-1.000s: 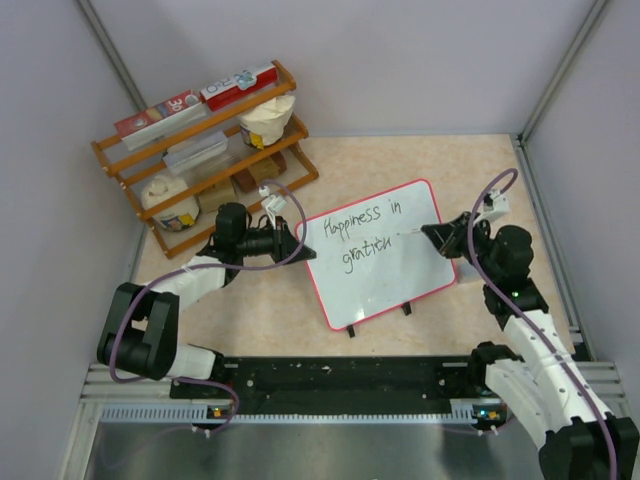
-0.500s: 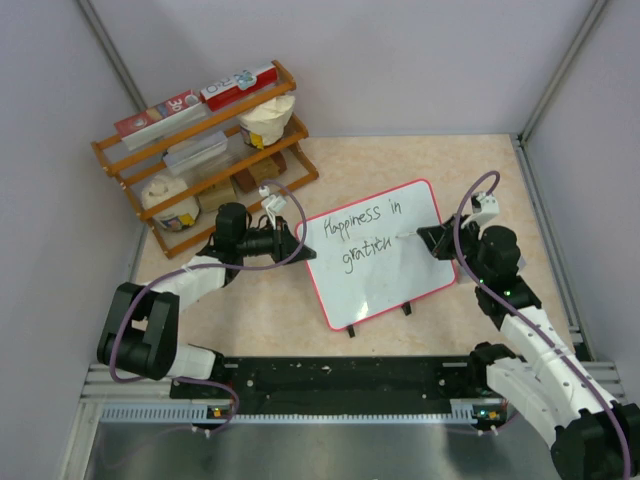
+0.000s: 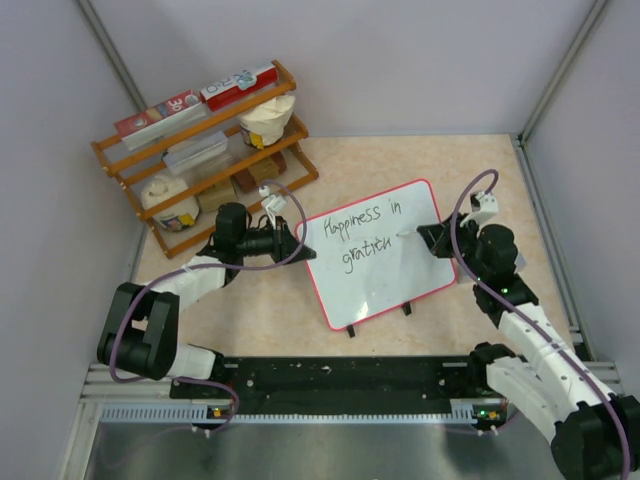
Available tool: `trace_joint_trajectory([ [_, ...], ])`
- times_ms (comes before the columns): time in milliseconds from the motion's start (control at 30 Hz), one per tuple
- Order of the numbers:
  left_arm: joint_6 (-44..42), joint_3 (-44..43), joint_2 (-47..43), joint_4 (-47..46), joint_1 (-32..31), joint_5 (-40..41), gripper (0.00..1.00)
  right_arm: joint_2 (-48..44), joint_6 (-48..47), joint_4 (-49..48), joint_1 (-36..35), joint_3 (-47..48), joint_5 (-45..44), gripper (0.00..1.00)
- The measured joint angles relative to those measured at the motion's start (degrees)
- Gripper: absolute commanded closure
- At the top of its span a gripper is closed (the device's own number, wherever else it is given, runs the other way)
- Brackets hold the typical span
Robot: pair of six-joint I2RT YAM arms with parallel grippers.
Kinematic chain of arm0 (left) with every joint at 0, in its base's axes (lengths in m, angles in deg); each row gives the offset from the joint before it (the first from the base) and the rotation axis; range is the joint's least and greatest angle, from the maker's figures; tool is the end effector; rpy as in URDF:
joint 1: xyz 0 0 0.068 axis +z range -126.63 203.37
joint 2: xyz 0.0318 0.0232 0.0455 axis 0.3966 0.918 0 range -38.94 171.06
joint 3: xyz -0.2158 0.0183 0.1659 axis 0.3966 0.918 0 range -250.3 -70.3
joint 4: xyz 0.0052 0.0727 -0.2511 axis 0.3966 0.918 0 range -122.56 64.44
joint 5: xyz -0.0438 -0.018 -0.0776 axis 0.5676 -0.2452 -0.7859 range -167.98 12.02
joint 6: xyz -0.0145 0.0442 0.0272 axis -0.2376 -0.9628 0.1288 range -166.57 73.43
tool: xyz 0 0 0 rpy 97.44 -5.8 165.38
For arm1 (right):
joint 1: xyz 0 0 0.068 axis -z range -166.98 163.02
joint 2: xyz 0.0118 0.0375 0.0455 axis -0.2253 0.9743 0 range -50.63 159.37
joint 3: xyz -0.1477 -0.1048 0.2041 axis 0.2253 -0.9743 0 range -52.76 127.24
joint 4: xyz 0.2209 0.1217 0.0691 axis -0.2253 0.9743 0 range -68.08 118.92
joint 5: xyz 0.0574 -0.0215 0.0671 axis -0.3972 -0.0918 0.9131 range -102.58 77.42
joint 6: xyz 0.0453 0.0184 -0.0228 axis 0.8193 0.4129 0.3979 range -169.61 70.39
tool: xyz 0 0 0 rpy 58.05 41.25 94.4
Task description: Write a sentence on the whiteboard
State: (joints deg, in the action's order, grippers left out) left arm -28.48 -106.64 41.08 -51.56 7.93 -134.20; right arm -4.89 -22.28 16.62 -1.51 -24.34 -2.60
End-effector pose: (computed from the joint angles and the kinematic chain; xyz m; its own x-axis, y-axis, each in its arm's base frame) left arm 0.2602 -0.1025 0.2086 -0.6547 0.0016 -0.7559 0.7076 0.3528 -0.6122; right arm 0.1864 0.0546 0.2642 -0.3678 0.3718 -0.8524 -0.2728 0.8332 0.4811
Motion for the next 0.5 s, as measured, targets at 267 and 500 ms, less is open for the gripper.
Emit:
trace_joint_trajectory([
  [267, 0.0, 0.0, 0.0, 0.0, 0.0, 0.0, 1.00, 0.5, 0.3, -0.8, 0.0, 0.0, 0.7, 1.00],
  [500, 0.0, 0.0, 0.0, 0.0, 0.0, 0.1, 1.00, 0.9, 0.3, -0.9, 0.0, 0.0, 1.4, 1.00],
])
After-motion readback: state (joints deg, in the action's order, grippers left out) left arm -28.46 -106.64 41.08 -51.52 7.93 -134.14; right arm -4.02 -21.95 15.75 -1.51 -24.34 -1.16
